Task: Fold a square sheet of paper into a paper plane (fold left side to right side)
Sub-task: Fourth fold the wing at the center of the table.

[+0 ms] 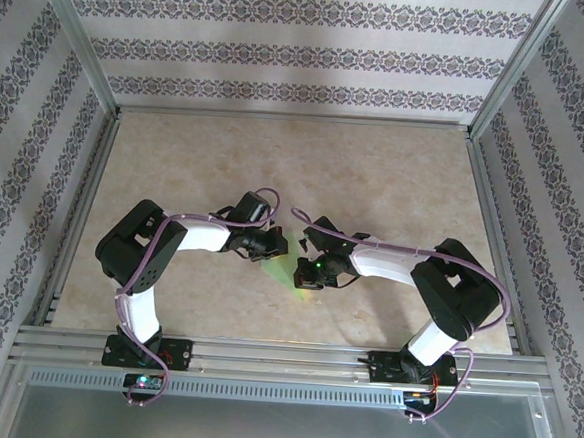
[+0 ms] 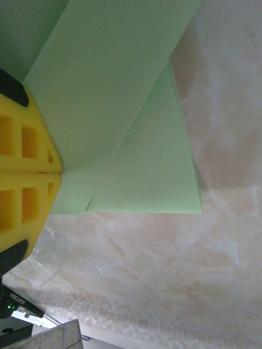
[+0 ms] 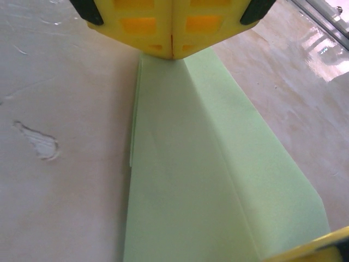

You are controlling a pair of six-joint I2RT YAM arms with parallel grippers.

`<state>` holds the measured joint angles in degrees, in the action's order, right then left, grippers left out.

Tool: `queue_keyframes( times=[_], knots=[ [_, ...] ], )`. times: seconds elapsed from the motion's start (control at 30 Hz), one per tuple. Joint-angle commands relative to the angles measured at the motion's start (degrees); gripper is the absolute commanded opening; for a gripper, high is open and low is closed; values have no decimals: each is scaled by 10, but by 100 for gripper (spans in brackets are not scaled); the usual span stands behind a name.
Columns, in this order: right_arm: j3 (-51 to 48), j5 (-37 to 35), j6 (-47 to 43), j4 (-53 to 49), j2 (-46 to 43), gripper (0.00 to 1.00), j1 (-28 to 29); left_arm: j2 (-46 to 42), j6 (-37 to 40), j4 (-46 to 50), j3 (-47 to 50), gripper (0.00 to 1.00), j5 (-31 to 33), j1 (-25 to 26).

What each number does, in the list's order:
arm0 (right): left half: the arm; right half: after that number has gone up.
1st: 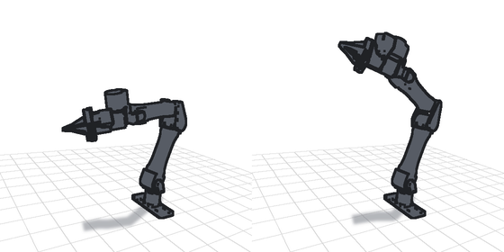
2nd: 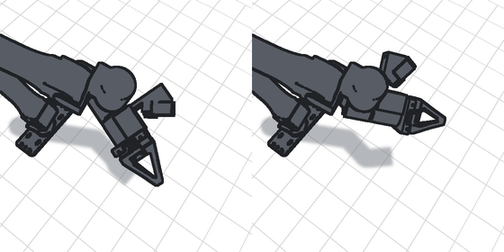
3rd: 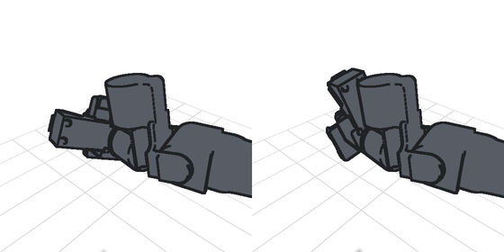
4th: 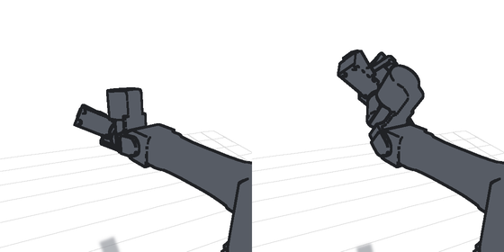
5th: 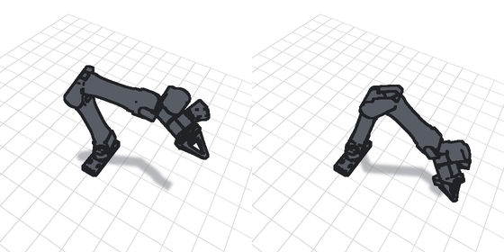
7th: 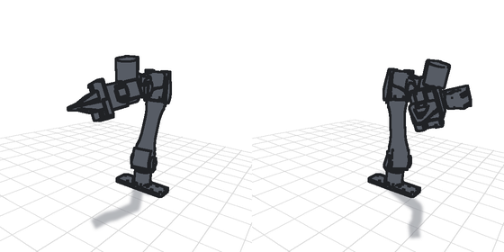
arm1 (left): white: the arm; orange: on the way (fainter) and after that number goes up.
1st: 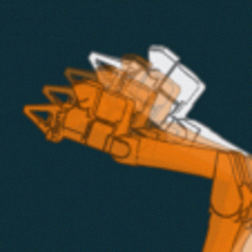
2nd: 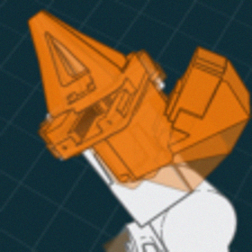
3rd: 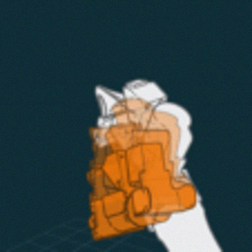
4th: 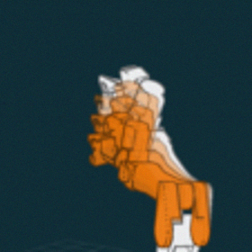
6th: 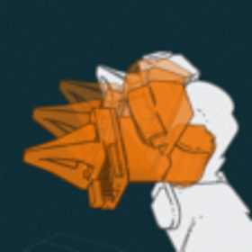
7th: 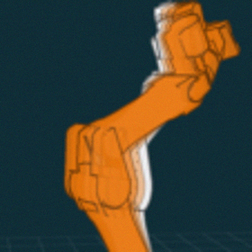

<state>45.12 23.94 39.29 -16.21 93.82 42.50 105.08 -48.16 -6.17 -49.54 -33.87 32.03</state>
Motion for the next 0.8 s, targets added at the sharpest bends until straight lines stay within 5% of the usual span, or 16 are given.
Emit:
queue_keyframes(
  times=[0.0, 0.23, 0.77],
  knots=[
    [-8, -11, 13, -4, -29, 0, -5, 6, -11, -3, 14, 0, 21, 1],
    [-3, -7, 23, 59, -63, 0, -8, 4, -12, -4, 15, 0, 21, 1],
    [0, -37, 68, 181, 31, 0, 2, 10, -11, -5, 11, 0, 17, 1]
  ],
)
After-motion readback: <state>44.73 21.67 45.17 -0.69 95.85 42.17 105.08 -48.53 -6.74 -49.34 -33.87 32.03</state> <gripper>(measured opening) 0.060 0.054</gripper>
